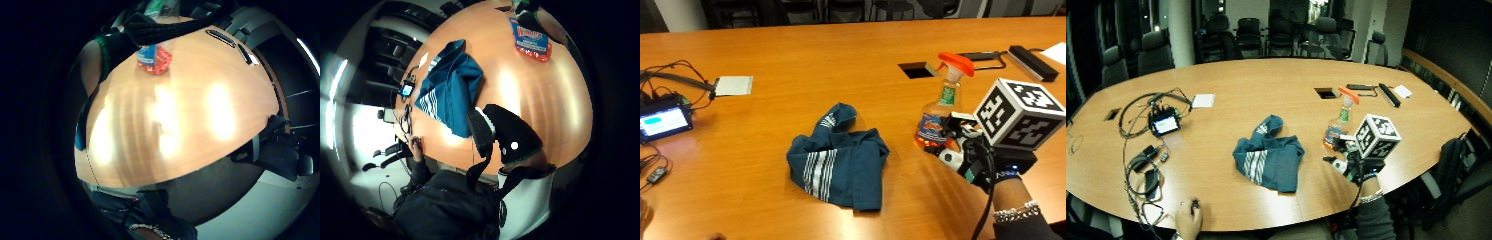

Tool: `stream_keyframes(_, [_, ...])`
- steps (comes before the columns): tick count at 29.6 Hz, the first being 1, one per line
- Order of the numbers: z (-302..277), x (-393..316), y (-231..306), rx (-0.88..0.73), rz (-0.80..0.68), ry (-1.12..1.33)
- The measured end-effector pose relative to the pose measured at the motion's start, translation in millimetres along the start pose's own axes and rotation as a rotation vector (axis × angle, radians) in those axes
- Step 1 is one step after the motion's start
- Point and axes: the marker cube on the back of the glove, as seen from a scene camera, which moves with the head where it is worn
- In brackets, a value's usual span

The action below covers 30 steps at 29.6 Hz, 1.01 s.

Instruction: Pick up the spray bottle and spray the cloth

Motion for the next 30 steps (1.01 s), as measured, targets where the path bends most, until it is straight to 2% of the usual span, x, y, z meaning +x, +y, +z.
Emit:
stream_keyframes(7, [-12, 16, -44, 0.14, 0.094, -0.034])
stream_keyframes(13, [-13, 11, -92, 0.24, 0.149, -0.331])
stream_keyframes(19, [2, 5, -140, 0.143, 0.129, -0.816])
stream_keyframes(30, [17, -28, -164, 0.067, 0.061, -1.05])
